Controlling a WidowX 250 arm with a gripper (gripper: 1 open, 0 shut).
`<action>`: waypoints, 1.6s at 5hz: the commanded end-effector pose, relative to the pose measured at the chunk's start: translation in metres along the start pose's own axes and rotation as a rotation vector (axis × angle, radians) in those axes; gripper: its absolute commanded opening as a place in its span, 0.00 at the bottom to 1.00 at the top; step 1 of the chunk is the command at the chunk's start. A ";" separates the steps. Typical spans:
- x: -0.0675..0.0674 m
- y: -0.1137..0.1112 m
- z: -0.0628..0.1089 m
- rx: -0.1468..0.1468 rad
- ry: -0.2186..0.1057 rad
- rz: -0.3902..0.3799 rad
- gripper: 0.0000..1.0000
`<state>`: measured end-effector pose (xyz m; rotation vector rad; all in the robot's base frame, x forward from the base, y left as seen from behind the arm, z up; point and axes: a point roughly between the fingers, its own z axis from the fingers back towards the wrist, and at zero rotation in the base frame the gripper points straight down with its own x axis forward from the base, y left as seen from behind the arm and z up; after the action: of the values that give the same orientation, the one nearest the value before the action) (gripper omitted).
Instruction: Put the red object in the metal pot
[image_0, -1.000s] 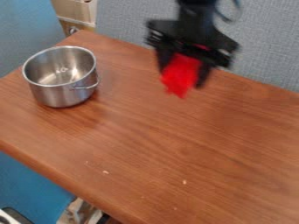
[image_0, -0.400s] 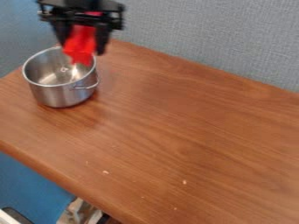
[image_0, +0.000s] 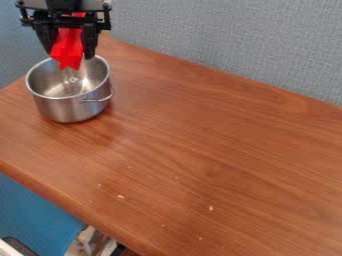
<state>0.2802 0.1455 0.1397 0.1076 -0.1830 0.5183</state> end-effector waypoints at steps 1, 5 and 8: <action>0.023 0.006 0.007 0.001 -0.061 0.035 0.00; 0.060 0.014 -0.028 0.017 -0.030 0.114 0.00; 0.079 0.022 -0.044 0.031 -0.018 0.170 0.00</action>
<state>0.3387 0.1972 0.0884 0.1088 -0.1269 0.6719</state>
